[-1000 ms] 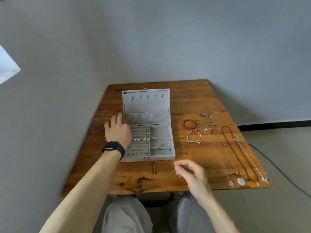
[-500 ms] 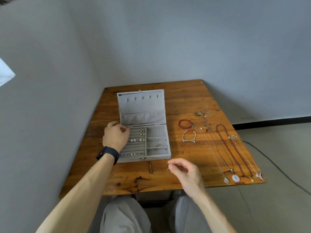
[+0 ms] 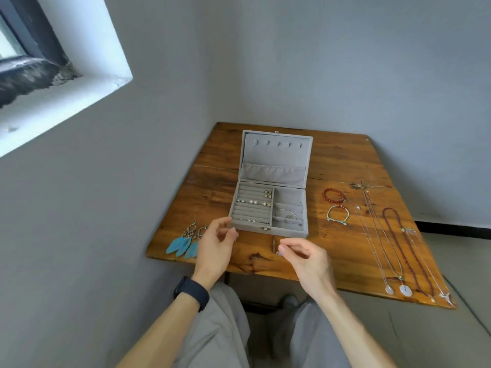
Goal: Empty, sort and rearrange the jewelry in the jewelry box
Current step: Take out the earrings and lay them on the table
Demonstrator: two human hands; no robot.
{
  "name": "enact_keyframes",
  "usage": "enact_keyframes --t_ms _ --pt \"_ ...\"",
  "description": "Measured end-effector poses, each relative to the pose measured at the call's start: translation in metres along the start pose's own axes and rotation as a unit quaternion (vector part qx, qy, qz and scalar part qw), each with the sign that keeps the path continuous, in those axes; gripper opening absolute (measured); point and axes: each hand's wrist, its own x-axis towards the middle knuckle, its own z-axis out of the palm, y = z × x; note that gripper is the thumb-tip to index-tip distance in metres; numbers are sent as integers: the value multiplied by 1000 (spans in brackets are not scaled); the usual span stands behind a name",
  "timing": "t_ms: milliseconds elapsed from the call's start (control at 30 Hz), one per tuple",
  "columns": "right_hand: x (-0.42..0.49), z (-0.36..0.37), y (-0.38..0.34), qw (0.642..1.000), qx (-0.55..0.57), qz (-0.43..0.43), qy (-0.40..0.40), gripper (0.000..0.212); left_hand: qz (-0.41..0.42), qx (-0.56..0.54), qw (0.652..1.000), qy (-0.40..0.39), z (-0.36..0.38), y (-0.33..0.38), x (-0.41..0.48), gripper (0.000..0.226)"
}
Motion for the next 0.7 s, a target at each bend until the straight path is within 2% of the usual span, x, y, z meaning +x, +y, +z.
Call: enact_keyframes --t_ms 200,533,700 --pt "-3 37 -9 998 -62 -8 -31 11 21 104 994 -32 -13 -10 -9 15" --pt "-4 63 -5 985 -164 -34 -30 13 48 190 971 -137 -26 -13 7 15" --pt "2 68 -5 982 -184 -41 -14 11 60 235 959 -147 -20 -6 21 10"
